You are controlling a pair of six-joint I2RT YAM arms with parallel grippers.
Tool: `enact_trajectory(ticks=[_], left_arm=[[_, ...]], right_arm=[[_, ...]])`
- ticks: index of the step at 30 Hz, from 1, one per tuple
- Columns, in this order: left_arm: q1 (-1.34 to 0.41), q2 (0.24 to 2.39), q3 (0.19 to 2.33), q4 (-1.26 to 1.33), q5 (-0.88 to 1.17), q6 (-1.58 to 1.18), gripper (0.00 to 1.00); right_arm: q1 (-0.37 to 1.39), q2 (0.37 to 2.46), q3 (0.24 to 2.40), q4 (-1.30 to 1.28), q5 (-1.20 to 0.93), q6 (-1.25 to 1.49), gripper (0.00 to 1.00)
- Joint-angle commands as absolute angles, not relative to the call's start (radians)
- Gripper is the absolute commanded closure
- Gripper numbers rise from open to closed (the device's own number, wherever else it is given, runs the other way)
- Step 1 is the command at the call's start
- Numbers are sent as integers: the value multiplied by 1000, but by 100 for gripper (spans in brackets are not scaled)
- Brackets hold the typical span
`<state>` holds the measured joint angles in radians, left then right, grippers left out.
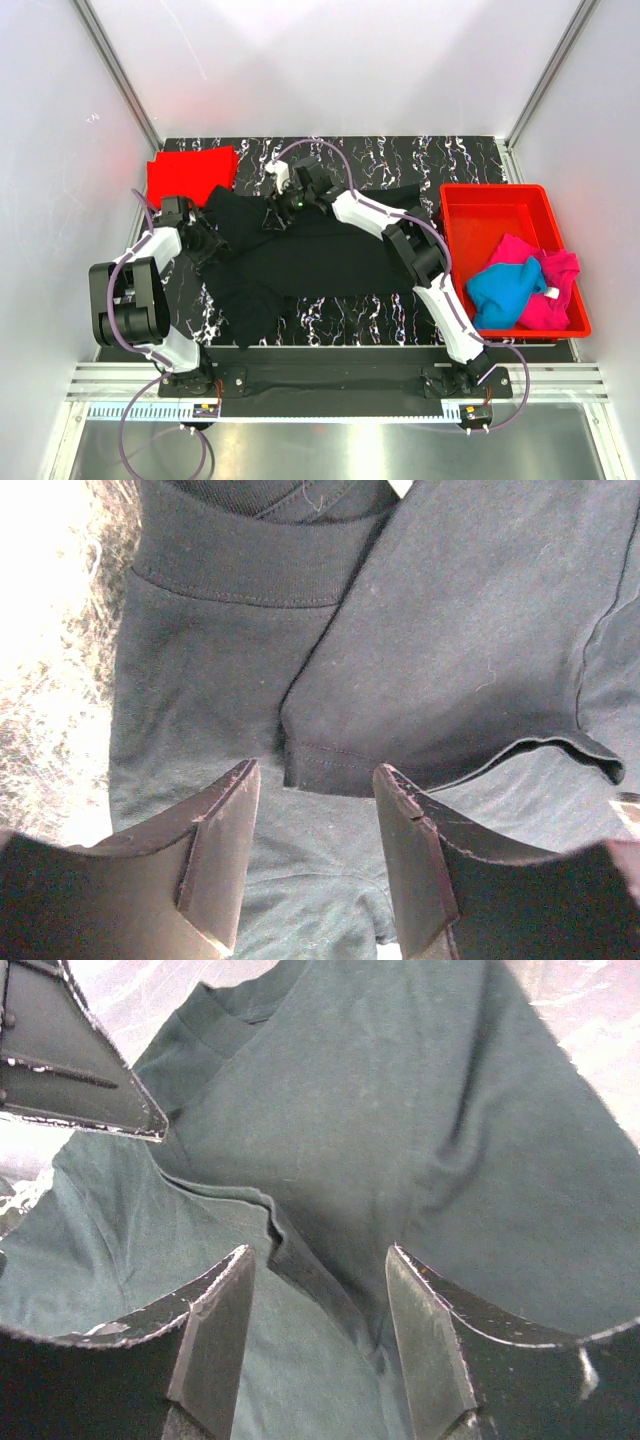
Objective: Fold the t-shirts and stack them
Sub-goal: Fold the tshirt
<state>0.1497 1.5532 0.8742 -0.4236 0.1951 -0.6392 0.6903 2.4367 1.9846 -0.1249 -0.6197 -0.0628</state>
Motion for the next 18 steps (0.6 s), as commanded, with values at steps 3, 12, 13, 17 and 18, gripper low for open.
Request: enact_trajectory(ticks=[3,12,13,17,18], left_arm=[[132,1555,885,-379,178,-646,49],[107,1578,870,-350,201,-672,64],[106,1578,871,-353,198,-673,75],[104,1569,877,-367,184,-673,100],[106,1560,876,-373,183,-675,100]], right_arm=[[729,2462,2045,-115,-641,-130,39],[736,2447,2016,-83,-623,-127,65],[738,2444,2014,-81,-618,-126,70],[738,2415,1987,-64,-598,-123,93],[738,2410,1985,-61,-597,-118,100]])
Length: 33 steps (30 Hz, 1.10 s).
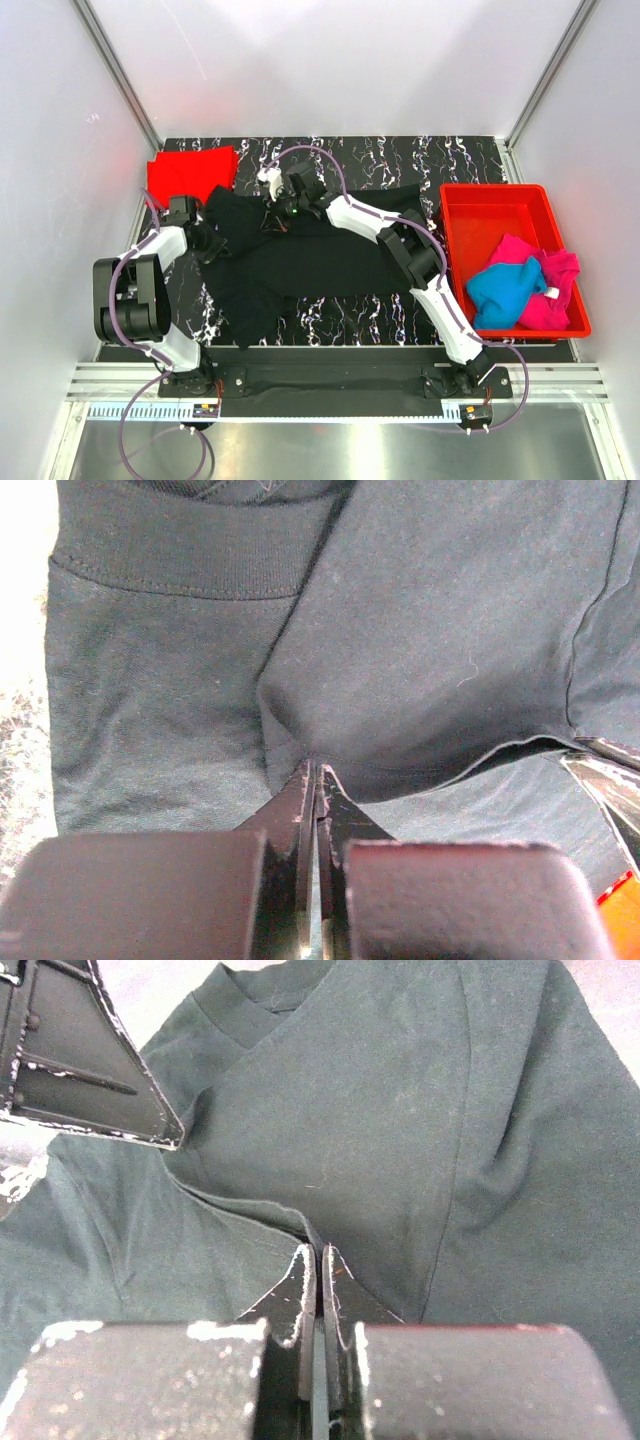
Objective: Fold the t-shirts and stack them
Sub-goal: Fold the tshirt
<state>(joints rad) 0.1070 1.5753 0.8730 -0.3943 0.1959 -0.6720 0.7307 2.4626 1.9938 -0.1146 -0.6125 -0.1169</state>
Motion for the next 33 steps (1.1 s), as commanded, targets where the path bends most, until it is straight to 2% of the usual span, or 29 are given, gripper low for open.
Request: enact_trajectory(ticks=[1,19,20,21,24,28,33], left_arm=[[104,1554,874,-371,183,-675,100],[66,1298,838,-485,149,-675,100],[66,1304,839,-485,138,-648,81],[71,1321,838,-488,124,-641,70],[90,1345,818,-436,156,-630,51],[94,1374,785,-384,166,-675,41],[123,1440,770,-318,222,-729,41]], right_arm=[[738,2408,1983,-61,-594,-114,100],[736,2178,1704,61,-551,-98,100],[738,2178,1698,61,-560,-94,100],[738,2180,1695,64,-563,-84,100],[738,2180,1675,83,-572,-71,100],[738,2180,1661,89,-571,-72,100],[736,2169,1641,98,-571,-78,100]])
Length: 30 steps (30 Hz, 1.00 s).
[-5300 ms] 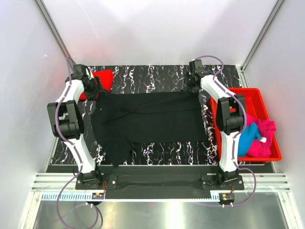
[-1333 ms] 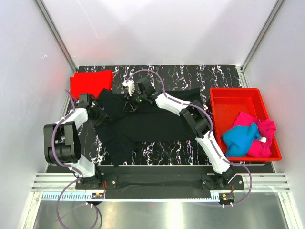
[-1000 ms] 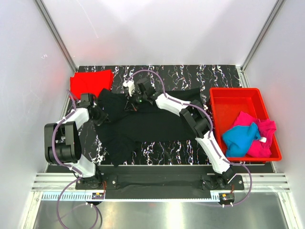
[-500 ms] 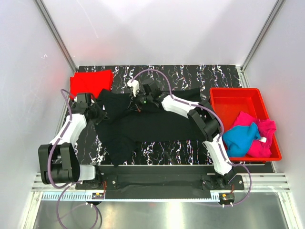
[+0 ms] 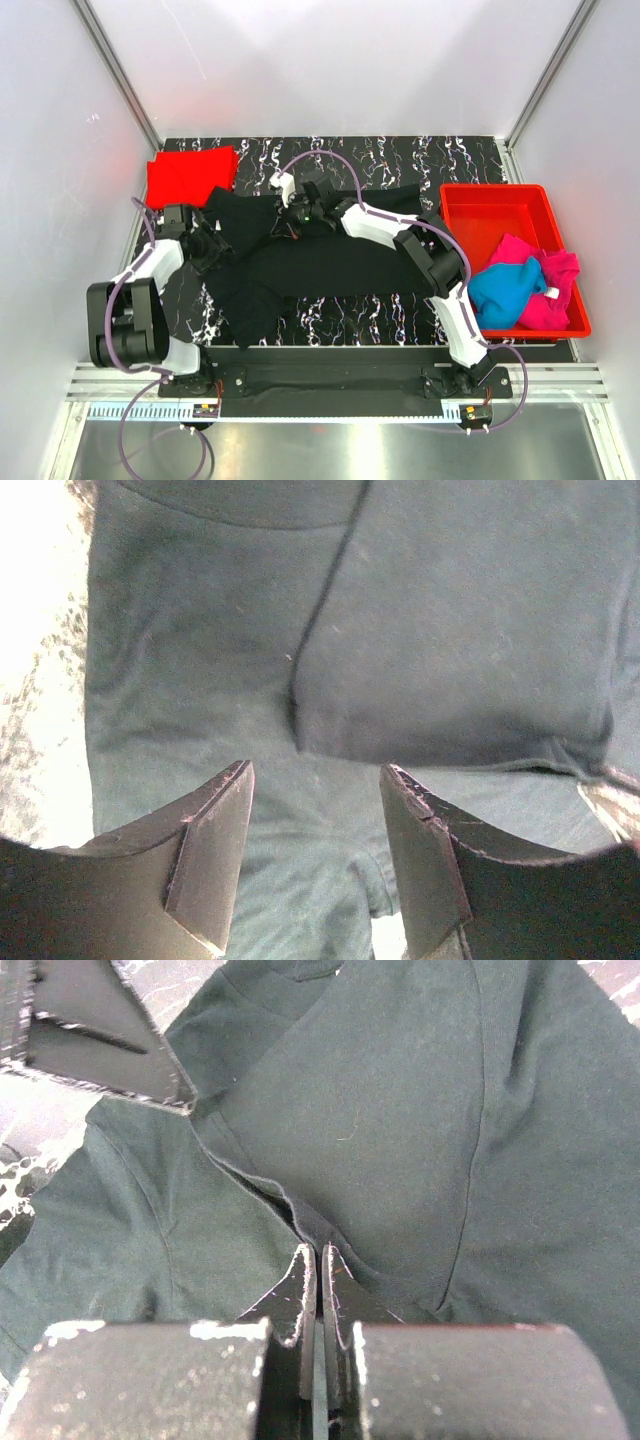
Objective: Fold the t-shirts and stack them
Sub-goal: Fold the tshirt
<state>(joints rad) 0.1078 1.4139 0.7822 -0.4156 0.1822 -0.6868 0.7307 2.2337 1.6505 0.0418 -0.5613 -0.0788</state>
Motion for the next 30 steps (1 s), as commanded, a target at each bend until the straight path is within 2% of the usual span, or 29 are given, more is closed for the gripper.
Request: enact_trajectory(ticks=[1,7,14,18,19,21,30], left_arm=[[124,1448,769,-308,225,-736,41],[123,1509,755,-276,212,-778,46],[123,1508,732,-224,215,-808,60],[123,1508,741,-230,213,-808,80],[123,1506,742,-233,212,-807,93],[123,1496,747,-242,213,-804,99],[115,1437,801,-366,167,-749,100]], right_arm=[[738,2169,1640,98,-571,-78,100],[736,2166,1631,113,-575,-69,100],[736,2160,1612,120,-575,-67,100],[738,2160,1609,120,-572,-69,100],[736,2160,1608,120,-572,-69,100],[736,2157,1603,123,-569,-69,100],[736,2151,1605,123,-565,-67,100]])
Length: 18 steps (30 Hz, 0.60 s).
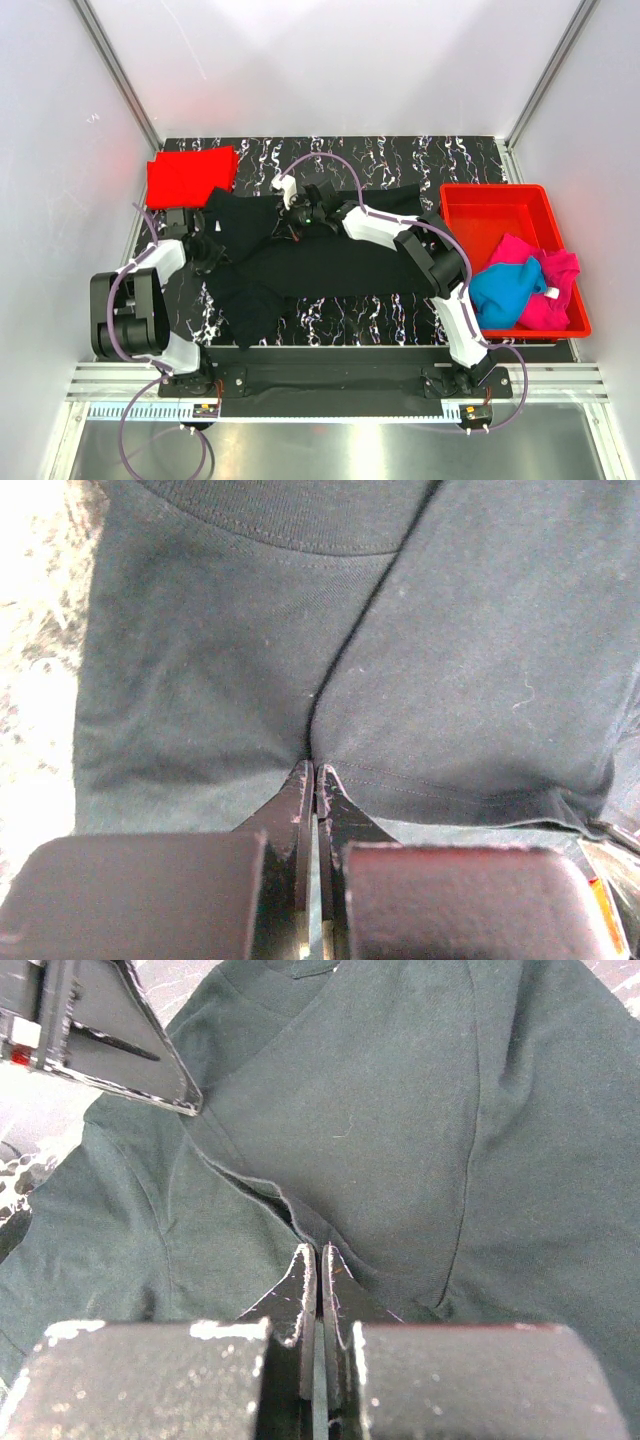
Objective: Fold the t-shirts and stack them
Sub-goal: Fold the tshirt
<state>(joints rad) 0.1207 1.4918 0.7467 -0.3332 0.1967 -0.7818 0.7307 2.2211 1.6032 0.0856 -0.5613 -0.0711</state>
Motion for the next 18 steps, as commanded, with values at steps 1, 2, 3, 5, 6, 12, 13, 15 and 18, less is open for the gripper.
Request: enact_trajectory(ticks=[1,2,3,5,6,12,13,15,18], left_arm=[[112,1431,813,-377,158,-743,100],[107,1427,818,-393,143,-738,100],[109,1417,819,-396,141,-736,100],[104,1408,822,-411,146,-738,100],[101,1404,822,-414,146,-736,100],[69,1319,815,-463,120,-738,100],[63,1312,812,-468,123,-742,100],[35,1289,801,-477,132,-750,100],[8,1261,767,-480,147,-765,100]], right_arm=[[736,2149,1605,123,-565,-67,100],[736,2148,1605,123,-563,-66,100],[736,2146,1603,121,-563,-66,100],[736,2140,1600,117,-563,-64,100],[738,2137,1597,117,-561,-66,100],[736,2097,1546,117,-535,-90,100],[736,2091,1542,115,-532,-92,100],[736,2082,1529,118,-531,-92,100],[736,2071,1516,121,-528,-91,100]])
